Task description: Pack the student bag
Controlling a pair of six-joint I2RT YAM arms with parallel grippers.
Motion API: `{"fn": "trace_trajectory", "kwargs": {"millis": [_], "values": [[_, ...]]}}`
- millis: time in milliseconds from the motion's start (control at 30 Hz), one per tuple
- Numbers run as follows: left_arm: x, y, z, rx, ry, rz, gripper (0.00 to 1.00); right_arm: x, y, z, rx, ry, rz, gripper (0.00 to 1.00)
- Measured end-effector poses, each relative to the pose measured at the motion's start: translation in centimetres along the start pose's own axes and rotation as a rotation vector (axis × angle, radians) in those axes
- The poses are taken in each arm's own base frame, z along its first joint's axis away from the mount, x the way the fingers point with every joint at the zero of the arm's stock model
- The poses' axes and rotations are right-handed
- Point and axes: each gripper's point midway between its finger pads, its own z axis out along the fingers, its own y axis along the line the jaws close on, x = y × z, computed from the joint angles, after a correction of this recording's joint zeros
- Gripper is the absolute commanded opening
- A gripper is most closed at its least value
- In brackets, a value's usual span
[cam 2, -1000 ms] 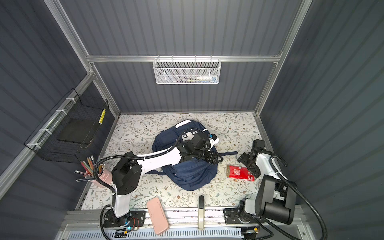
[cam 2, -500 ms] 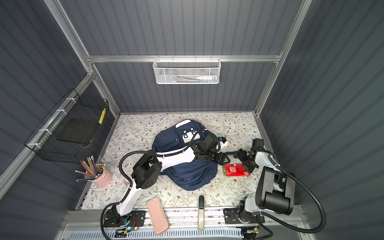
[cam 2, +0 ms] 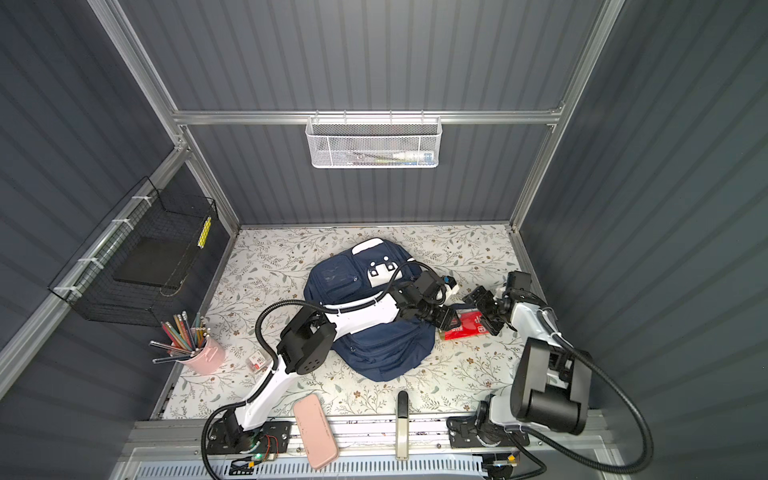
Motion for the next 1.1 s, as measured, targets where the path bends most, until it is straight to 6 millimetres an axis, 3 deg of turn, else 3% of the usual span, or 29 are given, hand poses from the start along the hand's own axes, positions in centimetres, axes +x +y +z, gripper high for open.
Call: {"fn": "trace_trajectory", "kwargs": {"millis": [33, 67, 200, 367, 633, 933, 1100], "values": [[-0.1, 0.0, 0.2, 0.003, 0.003, 0.002, 0.45, 0.4, 0.0, -0.6, -0.002, -0.012, 0.009, 0.93], [-0.1, 0.0, 0.5, 0.008, 0.005, 0.006, 0.42, 0.9, -0.2, -1.0, -0.004, -0.02, 0.018, 0.93], [-0.5, -0.1, 1.1, 0.026, -0.001, 0.031, 0.43, 4.6, -2.7, -0.6, 0.011, 0.026, 0.113, 0.9], [-0.6, 0.6, 1.8, -0.012, -0.004, 0.054, 0.43, 6.9, -4.8, 0.5, 0.024, 0.083, 0.23, 0.87], [-1.0, 1.8, 2.0, -0.112, -0.028, 0.127, 0.42, 5.4, -4.8, 1.0, -0.016, 0.026, 0.281, 0.8], [0.0, 2.0, 3.1, -0.161, 0.0, 0.183, 0.35, 3.1, -3.5, 2.6, -0.096, -0.016, 0.288, 0.7], [0.1, 2.0, 3.4, -0.149, -0.001, 0.183, 0.32, 1.9, -2.7, 3.7, -0.144, -0.035, 0.27, 0.57]]}}
